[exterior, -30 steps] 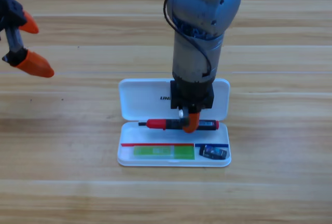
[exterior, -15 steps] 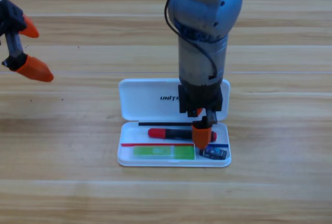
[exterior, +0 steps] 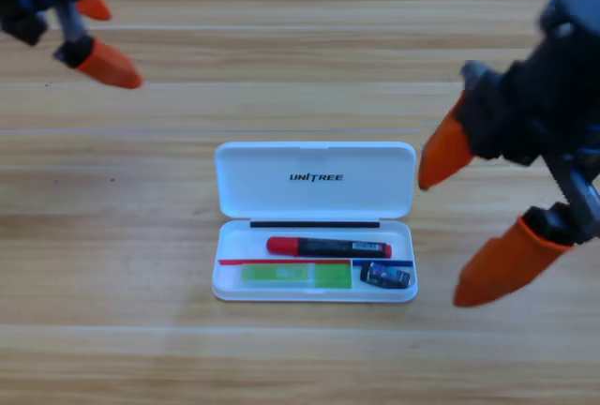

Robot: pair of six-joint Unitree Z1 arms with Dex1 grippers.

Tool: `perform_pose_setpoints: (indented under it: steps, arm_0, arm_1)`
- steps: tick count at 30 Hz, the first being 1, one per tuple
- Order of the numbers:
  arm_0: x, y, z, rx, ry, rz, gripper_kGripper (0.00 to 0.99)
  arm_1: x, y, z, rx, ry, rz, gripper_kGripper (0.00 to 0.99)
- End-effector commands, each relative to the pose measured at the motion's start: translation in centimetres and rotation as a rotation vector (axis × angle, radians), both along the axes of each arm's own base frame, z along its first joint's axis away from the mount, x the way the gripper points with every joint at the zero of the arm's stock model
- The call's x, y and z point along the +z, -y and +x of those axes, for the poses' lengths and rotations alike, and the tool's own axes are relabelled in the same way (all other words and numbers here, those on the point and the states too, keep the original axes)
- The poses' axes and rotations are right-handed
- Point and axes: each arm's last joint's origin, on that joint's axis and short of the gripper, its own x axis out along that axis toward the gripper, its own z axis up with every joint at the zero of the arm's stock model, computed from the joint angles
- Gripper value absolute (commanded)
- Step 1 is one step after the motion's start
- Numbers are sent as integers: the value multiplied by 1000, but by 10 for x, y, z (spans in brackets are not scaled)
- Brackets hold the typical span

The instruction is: Clean up eraser and pencils

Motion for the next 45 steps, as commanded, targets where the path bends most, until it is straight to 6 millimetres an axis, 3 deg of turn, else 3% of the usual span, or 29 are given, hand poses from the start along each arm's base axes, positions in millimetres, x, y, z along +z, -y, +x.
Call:
perform_pose_setpoints:
  steps: [1, 5, 8, 9, 12, 20, 28, 45]
  arm_0:
    - [-62, 11, 48, 1, -136, -20, 862]
    - [-83, 14, 64, 0, -148, -40, 807]
    - [-94, 17, 72, -29, -142, -42, 606]
    - [-98, 18, 74, -50, -143, -41, 497]
    - [-109, 20, 76, -102, -131, -28, 14]
    - [-138, 20, 74, -113, -171, -20, 0]
    - [-153, 32, 74, -143, -205, -31, 0]
    - [-152, 80, 53, -252, -226, -37, 0]
  arm_1:
    - [4, 42, -5, -97, 50, 140, 988]
    - [4, 65, -25, -115, 94, 237, 989]
    - [7, 79, -39, -117, 84, 314, 989]
    - [8, 80, -41, -112, 65, 325, 989]
    - [5, 81, -44, -100, 31, 334, 989]
    - [-2, 70, -38, -75, -30, 330, 989]
    - [2, 58, -39, -46, -39, 338, 989]
    - [-9, 52, -34, -50, -56, 302, 988]
